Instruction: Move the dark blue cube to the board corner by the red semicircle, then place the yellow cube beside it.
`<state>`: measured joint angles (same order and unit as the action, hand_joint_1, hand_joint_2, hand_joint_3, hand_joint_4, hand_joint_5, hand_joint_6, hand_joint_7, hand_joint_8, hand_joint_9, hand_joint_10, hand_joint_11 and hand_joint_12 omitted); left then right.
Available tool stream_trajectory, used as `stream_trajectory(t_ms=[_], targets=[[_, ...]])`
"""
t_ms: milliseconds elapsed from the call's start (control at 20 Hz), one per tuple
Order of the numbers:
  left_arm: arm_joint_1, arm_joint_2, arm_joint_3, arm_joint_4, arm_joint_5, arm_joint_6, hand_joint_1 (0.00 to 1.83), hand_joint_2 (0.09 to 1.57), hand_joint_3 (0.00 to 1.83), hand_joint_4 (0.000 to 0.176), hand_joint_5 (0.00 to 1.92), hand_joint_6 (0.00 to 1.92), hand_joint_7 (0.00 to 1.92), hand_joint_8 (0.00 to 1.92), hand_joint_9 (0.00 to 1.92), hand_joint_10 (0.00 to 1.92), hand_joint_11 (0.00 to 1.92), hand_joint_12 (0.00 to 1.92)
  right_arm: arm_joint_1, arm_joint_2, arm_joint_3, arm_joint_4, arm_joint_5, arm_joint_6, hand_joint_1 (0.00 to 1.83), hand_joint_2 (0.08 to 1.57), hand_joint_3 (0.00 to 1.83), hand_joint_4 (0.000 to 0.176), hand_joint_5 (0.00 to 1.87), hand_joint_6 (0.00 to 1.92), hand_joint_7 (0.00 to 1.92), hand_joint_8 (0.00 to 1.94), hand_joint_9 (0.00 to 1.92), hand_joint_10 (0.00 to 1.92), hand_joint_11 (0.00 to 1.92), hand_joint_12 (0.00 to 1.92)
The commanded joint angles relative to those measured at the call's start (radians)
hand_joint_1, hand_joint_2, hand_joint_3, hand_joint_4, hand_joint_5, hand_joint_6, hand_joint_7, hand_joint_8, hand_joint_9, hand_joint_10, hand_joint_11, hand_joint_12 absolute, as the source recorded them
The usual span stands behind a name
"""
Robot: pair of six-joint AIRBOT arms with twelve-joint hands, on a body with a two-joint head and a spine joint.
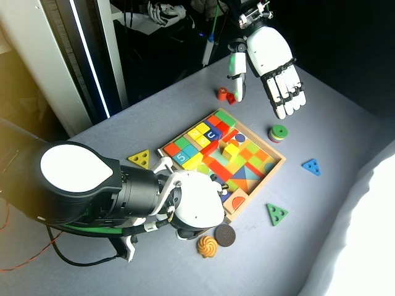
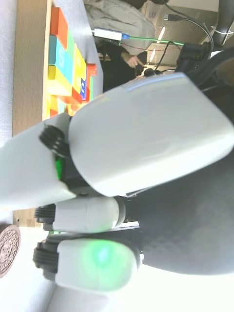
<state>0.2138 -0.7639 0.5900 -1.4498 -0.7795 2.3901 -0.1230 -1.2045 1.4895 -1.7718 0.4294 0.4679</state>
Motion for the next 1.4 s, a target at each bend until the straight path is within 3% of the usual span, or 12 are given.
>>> stream_trajectory(t_ms=[0, 550, 700, 1050, 1200, 1350], targets=[[-0.015, 0.007, 0.005, 0.062, -0.052, 0.004, 0.0, 1.33, 0.0, 0.0, 0.08, 0.01, 0.07, 0.01, 0.04, 0.01, 0.02, 0.02, 0.0, 0.019, 0.009, 0.01, -0.013, -0.008, 1.83, 1.25, 0.0, 0.0, 0.32, 0.01, 1.39, 1.94, 1.54, 1.92, 1.61, 1.92], [-0.016, 0.007, 0.005, 0.06, -0.052, 0.004, 0.0, 1.33, 0.0, 0.0, 0.08, 0.0, 0.08, 0.0, 0.04, 0.0, 0.01, 0.04, 0.021, 0.01, 0.008, 0.003, -0.008, -0.01, 1.83, 1.24, 0.0, 0.0, 0.34, 0.0, 1.43, 1.94, 1.57, 1.92, 1.64, 1.92], [-0.016, 0.007, 0.005, 0.06, -0.052, 0.004, 0.0, 1.33, 0.0, 0.0, 0.11, 0.0, 0.11, 0.0, 0.07, 0.0, 0.0, 0.14, 0.045, 0.004, 0.008, 0.003, -0.009, -0.012, 1.83, 1.23, 0.0, 0.0, 0.37, 0.01, 1.46, 1.94, 1.58, 1.92, 1.66, 1.92], [-0.017, 0.008, 0.005, 0.059, -0.052, 0.004, 0.0, 1.33, 0.0, 0.0, 0.12, 0.0, 0.11, 0.0, 0.07, 0.0, 0.0, 0.12, 0.127, -0.018, 0.008, 0.004, -0.004, -0.016, 1.83, 1.24, 0.0, 0.0, 0.36, 0.0, 1.44, 1.94, 1.57, 1.92, 1.64, 1.92], [-0.019, 0.008, 0.005, 0.056, -0.055, 0.004, 0.0, 1.34, 0.0, 0.0, 0.11, 0.0, 0.1, 0.0, 0.05, 0.0, 0.0, 0.07, 0.146, -0.032, 0.006, 0.004, 0.058, -0.01, 1.83, 1.22, 0.0, 0.0, 0.39, 0.01, 1.45, 1.94, 1.59, 1.92, 1.67, 1.92], [-0.022, 0.008, 0.005, 0.056, -0.055, 0.004, 0.0, 1.33, 0.0, 0.0, 0.12, 0.0, 0.12, 0.0, 0.08, 0.0, 0.0, 0.16, 0.154, -0.044, 0.0, 0.004, 0.143, 0.022, 1.83, 1.23, 0.0, 0.0, 0.4, 0.01, 1.48, 1.94, 1.6, 1.92, 1.67, 1.92]])
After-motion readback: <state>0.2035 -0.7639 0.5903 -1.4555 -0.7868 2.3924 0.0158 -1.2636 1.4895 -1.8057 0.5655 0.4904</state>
